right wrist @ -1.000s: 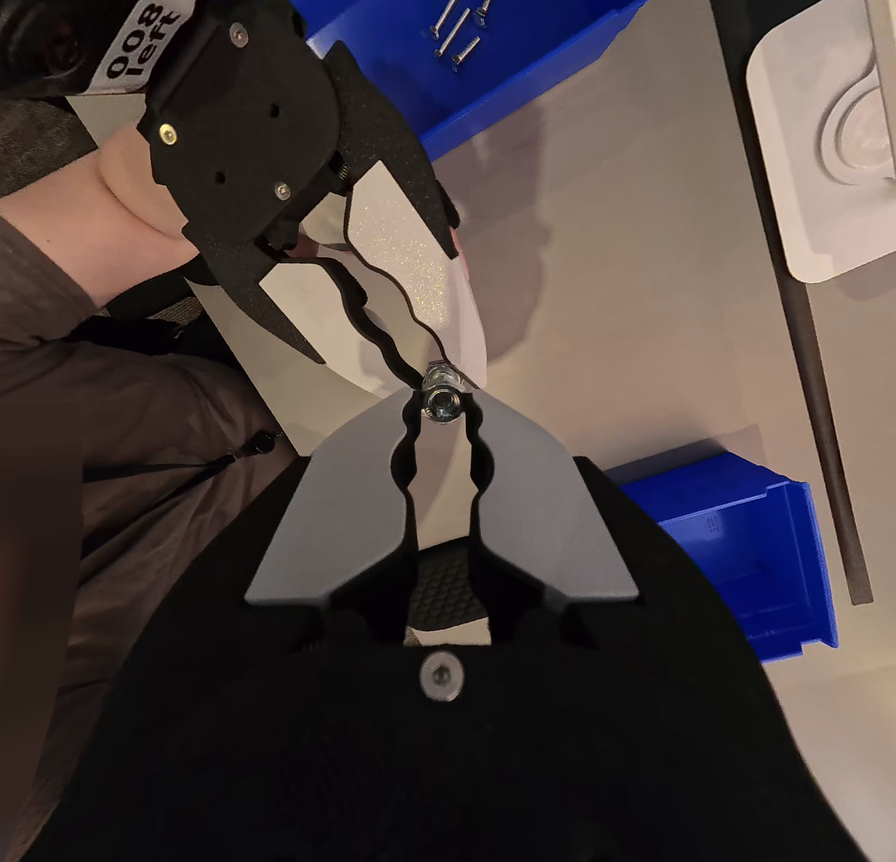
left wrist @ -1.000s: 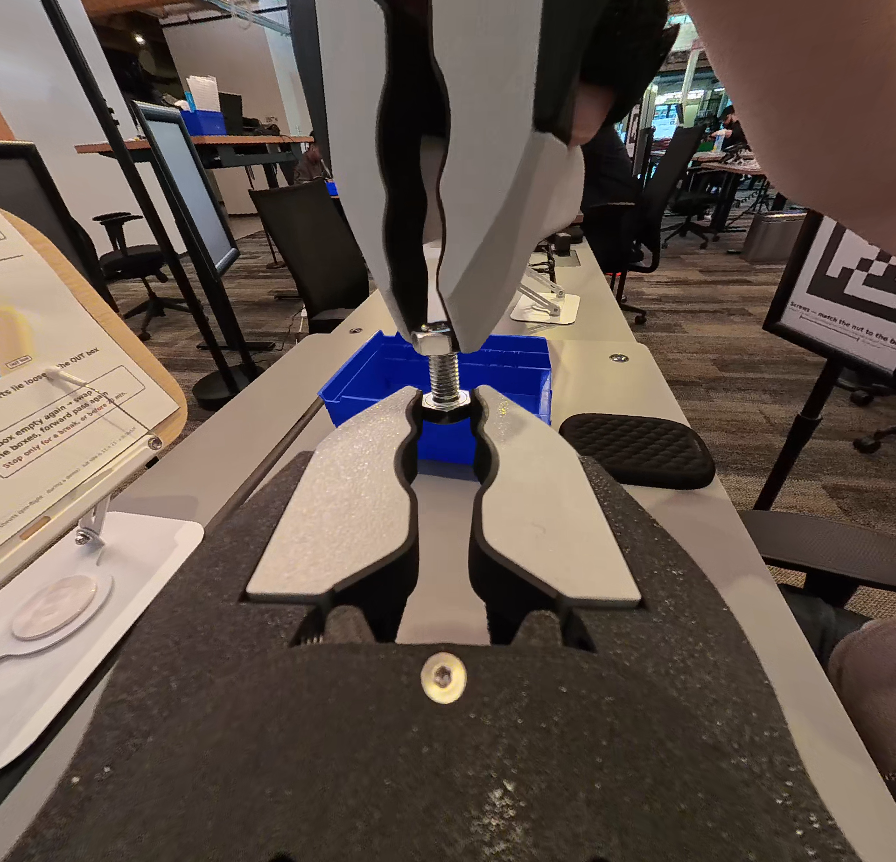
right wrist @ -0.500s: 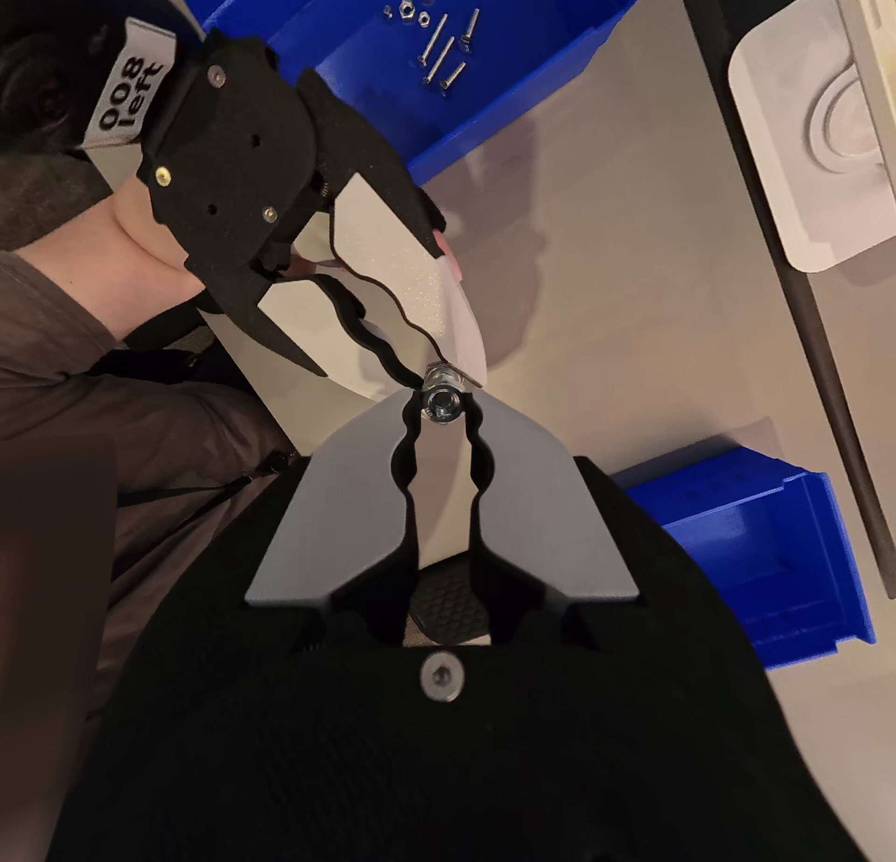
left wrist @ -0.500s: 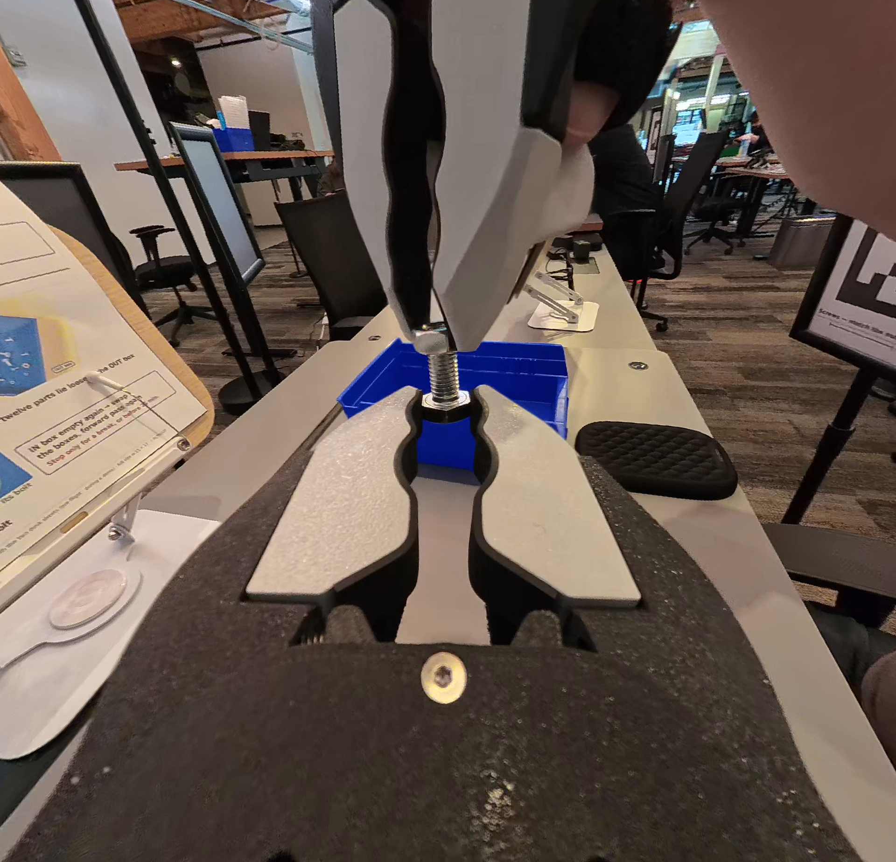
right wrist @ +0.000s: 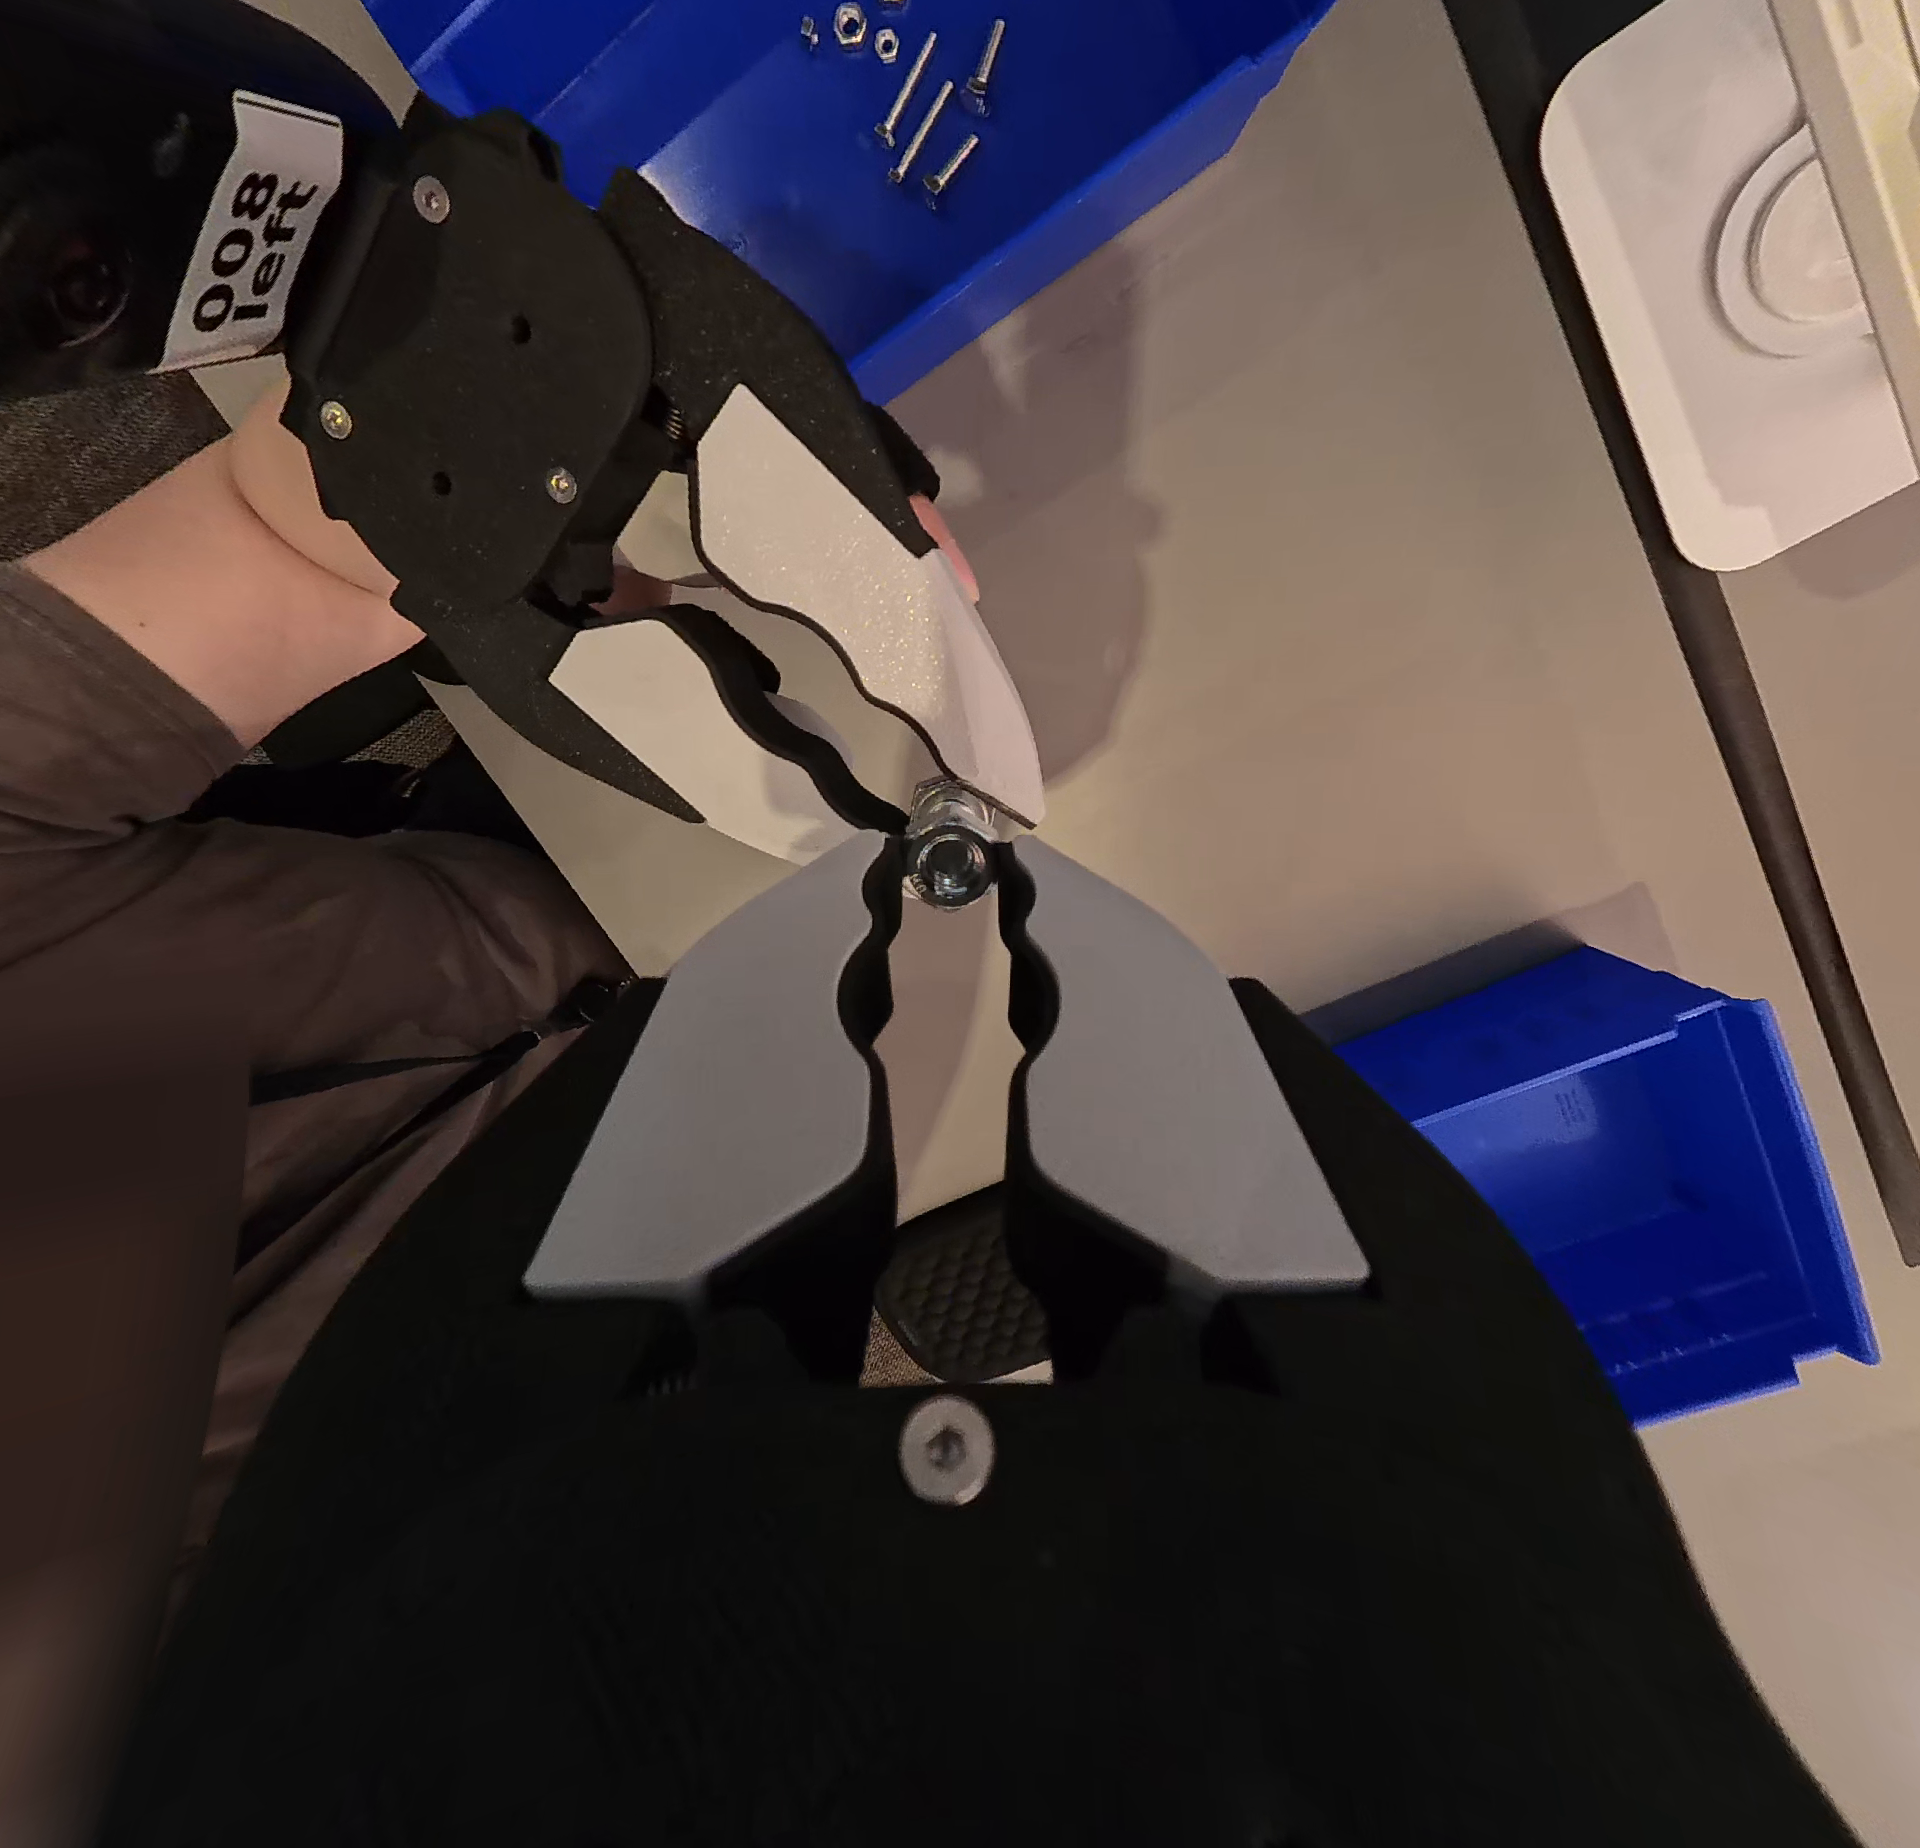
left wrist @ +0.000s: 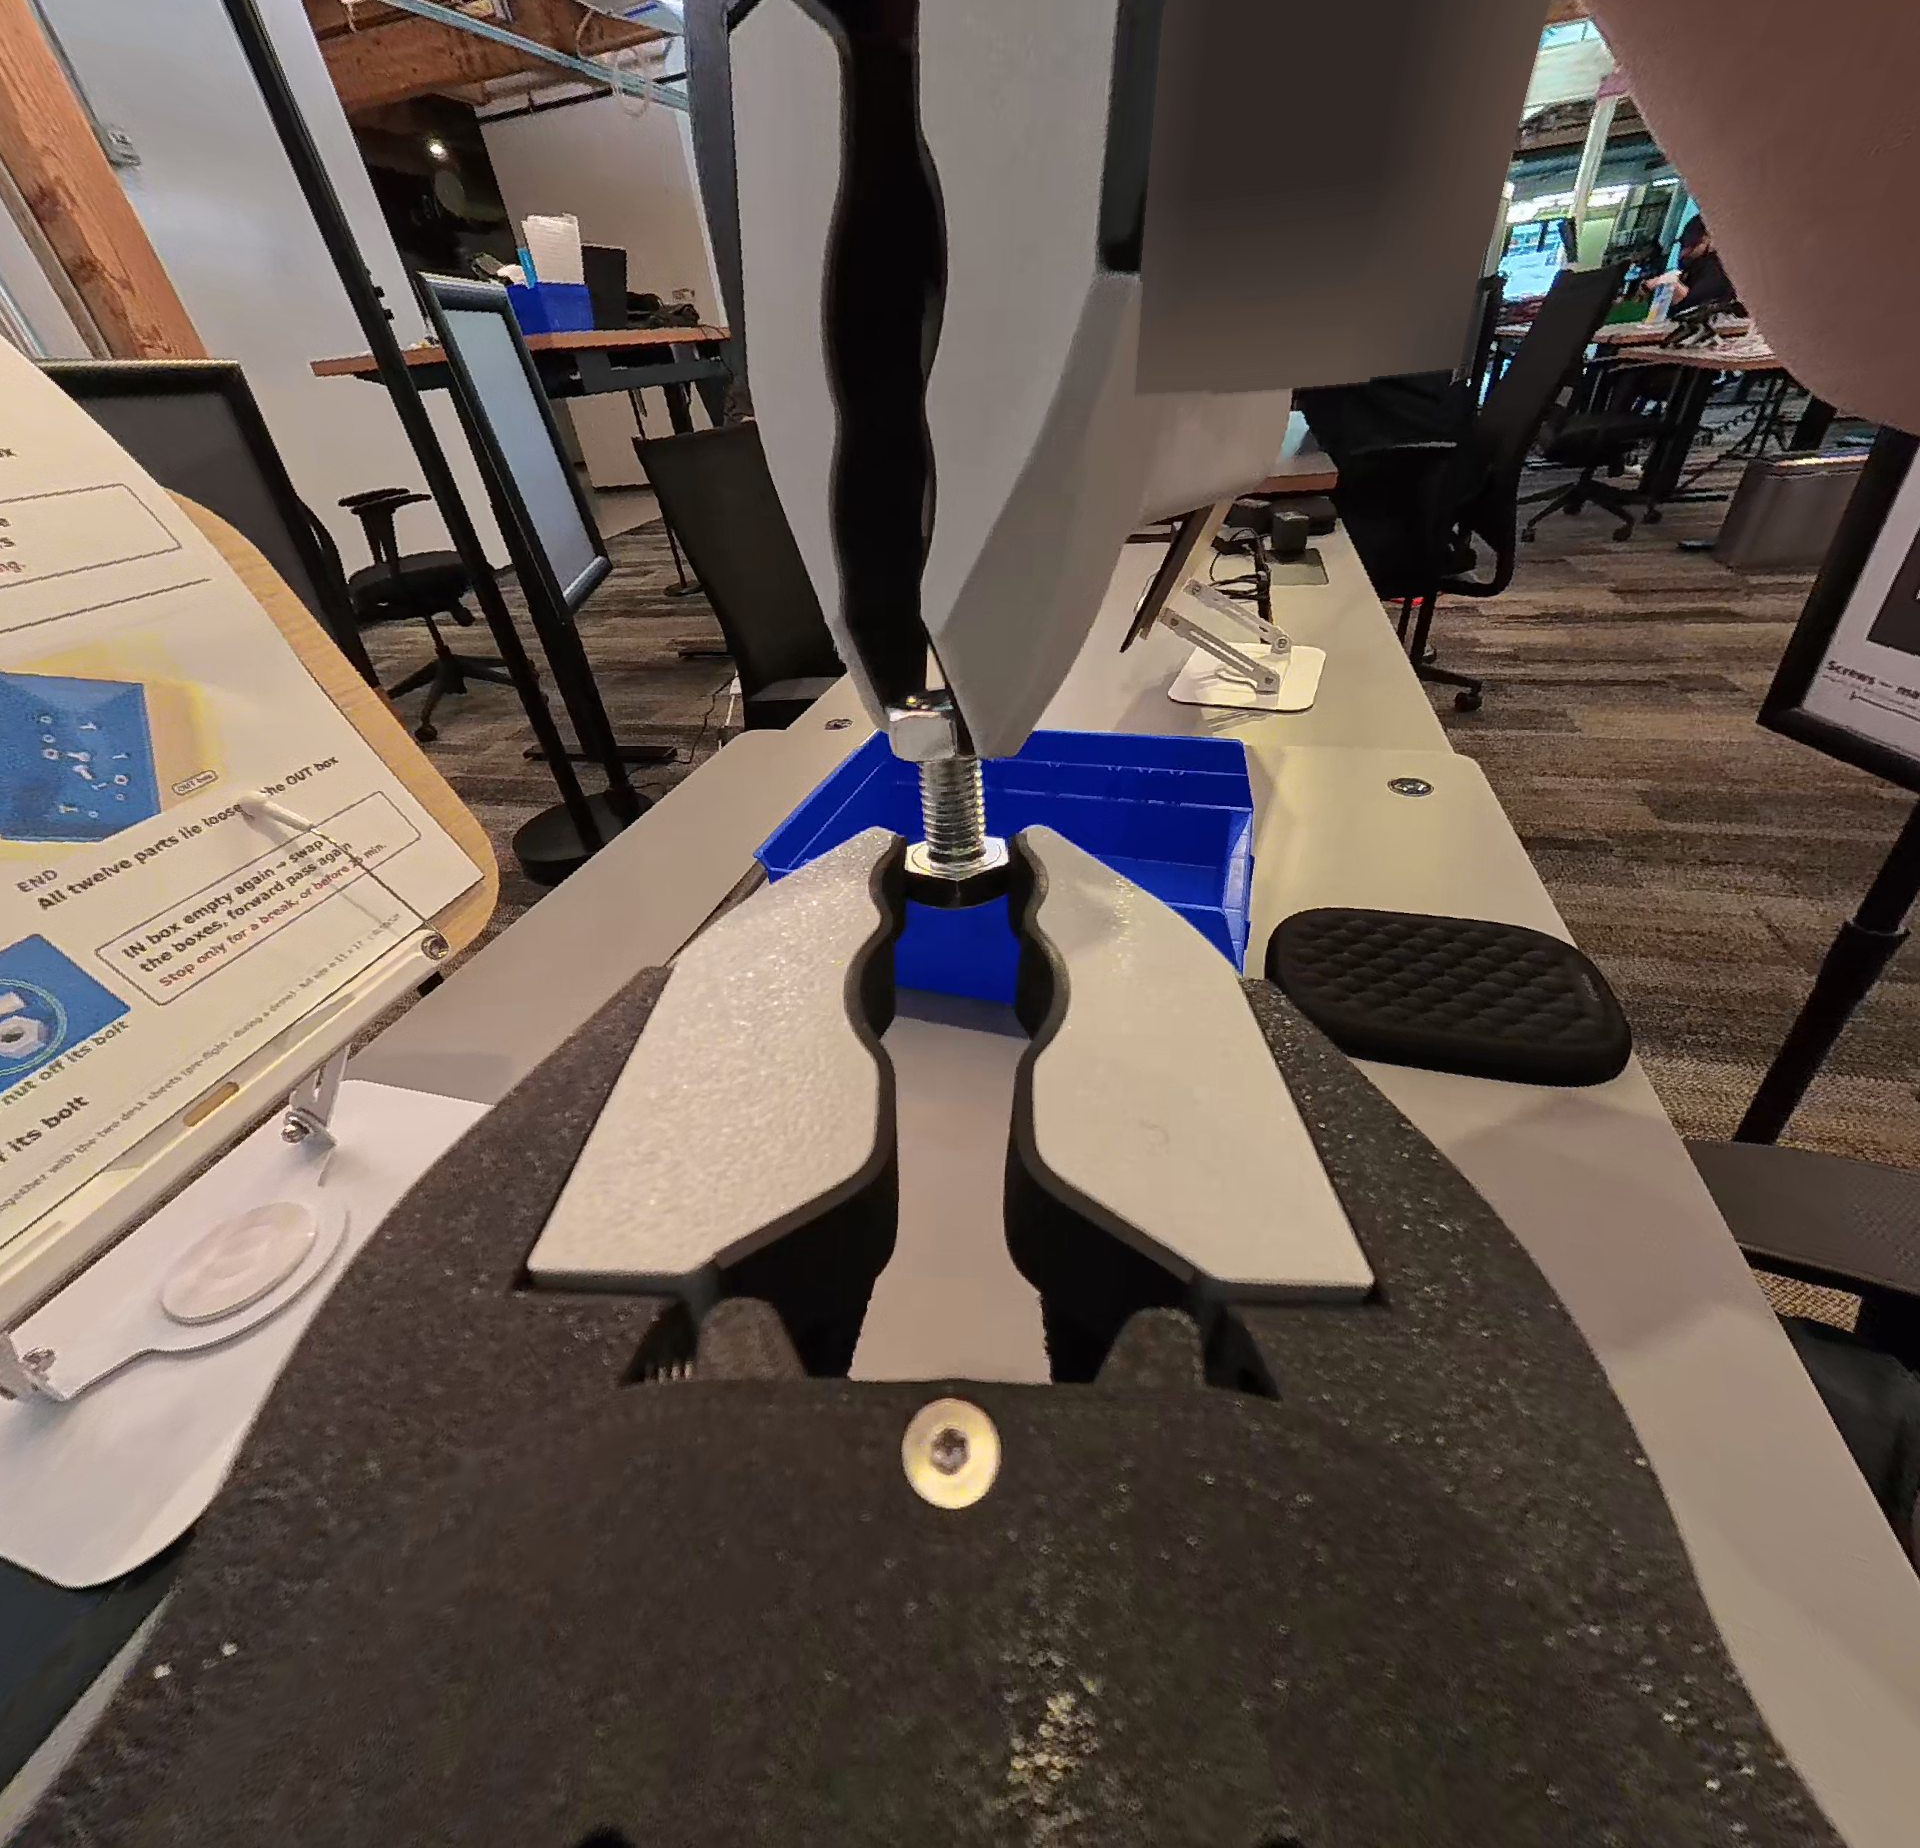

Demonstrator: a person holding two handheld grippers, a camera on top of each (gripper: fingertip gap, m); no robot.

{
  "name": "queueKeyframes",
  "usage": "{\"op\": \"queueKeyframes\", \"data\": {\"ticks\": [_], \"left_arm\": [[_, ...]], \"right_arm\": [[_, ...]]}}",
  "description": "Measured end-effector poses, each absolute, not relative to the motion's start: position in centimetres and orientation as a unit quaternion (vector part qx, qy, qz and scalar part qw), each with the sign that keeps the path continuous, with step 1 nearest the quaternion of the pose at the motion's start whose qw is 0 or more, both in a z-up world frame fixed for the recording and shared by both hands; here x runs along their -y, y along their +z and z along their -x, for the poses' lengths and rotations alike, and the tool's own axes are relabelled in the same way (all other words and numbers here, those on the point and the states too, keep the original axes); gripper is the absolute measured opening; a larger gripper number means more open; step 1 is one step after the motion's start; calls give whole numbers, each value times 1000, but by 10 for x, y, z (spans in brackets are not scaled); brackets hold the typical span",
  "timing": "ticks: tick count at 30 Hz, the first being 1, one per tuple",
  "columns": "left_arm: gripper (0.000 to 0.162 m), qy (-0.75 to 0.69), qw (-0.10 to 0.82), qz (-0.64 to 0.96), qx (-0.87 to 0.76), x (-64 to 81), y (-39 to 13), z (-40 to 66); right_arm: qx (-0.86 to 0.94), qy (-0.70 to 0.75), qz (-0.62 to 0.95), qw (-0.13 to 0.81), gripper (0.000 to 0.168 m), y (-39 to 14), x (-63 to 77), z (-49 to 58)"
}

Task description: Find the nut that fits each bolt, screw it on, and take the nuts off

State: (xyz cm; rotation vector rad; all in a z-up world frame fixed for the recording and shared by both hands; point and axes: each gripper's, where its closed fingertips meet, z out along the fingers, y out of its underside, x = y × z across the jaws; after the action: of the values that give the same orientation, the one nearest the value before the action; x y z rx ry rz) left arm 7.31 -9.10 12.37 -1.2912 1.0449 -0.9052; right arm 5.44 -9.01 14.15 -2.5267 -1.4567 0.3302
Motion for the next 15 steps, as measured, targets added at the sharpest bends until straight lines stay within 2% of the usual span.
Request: {"op": "queueKeyframes", "data": {"ticks": [15], "left_arm": [[18, -394, 582, 551, -450, 93, 124, -74]], "right_arm": [[516, 94, 845, 106, 21, 142, 90, -56]]}}
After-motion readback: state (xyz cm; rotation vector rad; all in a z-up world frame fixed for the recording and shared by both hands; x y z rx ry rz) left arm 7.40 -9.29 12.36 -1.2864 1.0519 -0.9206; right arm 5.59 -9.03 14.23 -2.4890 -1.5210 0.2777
